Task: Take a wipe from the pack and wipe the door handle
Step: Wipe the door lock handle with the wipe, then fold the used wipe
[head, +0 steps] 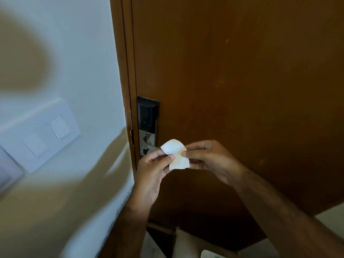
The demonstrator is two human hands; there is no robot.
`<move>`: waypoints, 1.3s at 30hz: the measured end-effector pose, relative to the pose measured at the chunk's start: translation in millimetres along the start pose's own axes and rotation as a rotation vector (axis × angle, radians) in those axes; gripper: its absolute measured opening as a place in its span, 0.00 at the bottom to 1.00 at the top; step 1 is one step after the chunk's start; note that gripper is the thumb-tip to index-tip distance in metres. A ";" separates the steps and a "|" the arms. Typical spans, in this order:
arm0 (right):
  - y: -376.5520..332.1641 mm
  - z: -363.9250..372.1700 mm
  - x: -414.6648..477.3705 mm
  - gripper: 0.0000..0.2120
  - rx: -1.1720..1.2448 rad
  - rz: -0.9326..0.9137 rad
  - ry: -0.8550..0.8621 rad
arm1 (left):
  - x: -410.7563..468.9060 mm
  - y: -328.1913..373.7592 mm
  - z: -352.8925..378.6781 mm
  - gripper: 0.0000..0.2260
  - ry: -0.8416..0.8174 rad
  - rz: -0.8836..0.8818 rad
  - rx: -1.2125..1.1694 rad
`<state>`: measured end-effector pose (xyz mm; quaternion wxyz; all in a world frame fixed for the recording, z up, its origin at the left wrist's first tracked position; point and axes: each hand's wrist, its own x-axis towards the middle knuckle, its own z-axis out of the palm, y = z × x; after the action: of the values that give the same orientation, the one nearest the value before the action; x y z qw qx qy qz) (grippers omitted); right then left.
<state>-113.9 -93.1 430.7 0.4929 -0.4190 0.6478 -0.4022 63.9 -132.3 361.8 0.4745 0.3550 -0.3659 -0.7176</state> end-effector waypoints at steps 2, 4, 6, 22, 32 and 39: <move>6.7 1.8 -5.9 0.11 0.065 -0.007 0.040 | -2.8 -0.1 -2.1 0.11 -0.025 0.004 0.041; 11.7 2.7 -12.1 0.09 0.111 -0.034 0.050 | -6.0 0.2 -3.1 0.09 -0.036 -0.003 0.069; 17.3 1.2 -17.9 0.07 0.155 -0.061 0.053 | -9.3 0.2 -5.5 0.08 -0.080 -0.005 0.093; 213.4 1.0 -61.2 0.13 0.408 0.239 0.091 | -35.5 -131.8 -33.3 0.08 -0.347 -0.176 0.665; 480.1 25.4 -101.0 0.12 0.646 0.598 0.332 | -73.5 -380.5 -94.9 0.04 -0.307 -0.491 0.941; 592.9 10.6 -62.1 0.11 0.230 0.572 0.583 | -41.1 -503.2 -83.2 0.06 -0.380 -0.338 1.172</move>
<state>-180.3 156.9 -106.6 0.4242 -0.0332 0.8012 -0.4207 -64.5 32.6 -105.3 0.0088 0.4750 -0.7143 -0.5139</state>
